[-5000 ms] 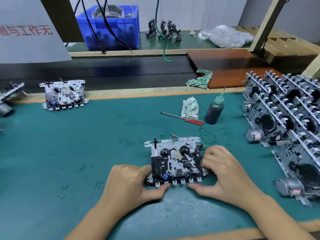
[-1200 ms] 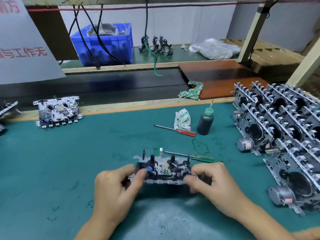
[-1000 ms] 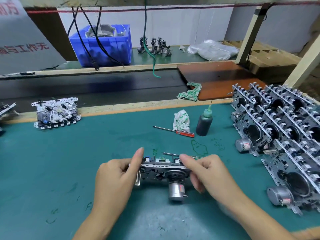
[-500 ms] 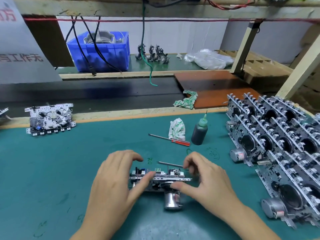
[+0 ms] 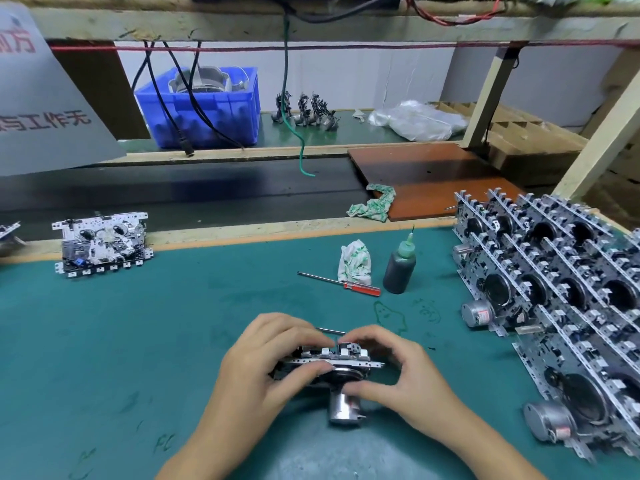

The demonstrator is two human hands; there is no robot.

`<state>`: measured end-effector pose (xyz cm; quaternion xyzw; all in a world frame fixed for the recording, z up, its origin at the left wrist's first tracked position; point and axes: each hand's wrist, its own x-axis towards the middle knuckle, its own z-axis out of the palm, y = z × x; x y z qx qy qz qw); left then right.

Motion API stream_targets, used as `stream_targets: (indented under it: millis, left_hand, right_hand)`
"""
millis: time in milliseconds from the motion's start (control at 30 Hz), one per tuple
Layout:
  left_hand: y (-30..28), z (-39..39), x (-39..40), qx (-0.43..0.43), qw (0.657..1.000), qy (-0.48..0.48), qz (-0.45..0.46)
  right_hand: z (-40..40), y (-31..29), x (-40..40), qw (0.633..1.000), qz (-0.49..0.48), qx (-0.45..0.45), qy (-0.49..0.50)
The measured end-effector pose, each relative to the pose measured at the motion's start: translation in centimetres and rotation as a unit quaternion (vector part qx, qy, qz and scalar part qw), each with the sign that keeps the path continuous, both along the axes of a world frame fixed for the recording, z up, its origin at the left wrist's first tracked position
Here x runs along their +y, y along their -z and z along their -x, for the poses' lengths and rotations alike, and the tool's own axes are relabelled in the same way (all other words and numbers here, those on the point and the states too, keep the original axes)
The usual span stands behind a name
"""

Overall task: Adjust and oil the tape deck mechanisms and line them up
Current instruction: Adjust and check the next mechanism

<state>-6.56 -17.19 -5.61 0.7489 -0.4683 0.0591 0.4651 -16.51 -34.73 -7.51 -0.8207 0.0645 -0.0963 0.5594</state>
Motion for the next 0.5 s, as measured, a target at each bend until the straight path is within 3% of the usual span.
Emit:
stream_targets:
  millis: [500]
  left_hand:
    - [0.30, 0.02, -0.30, 0.020, 0.999, -0.009, 0.026]
  right_hand:
    - [-0.15, 0.33, 0.21, 0.999, -0.038, -0.029, 0.003]
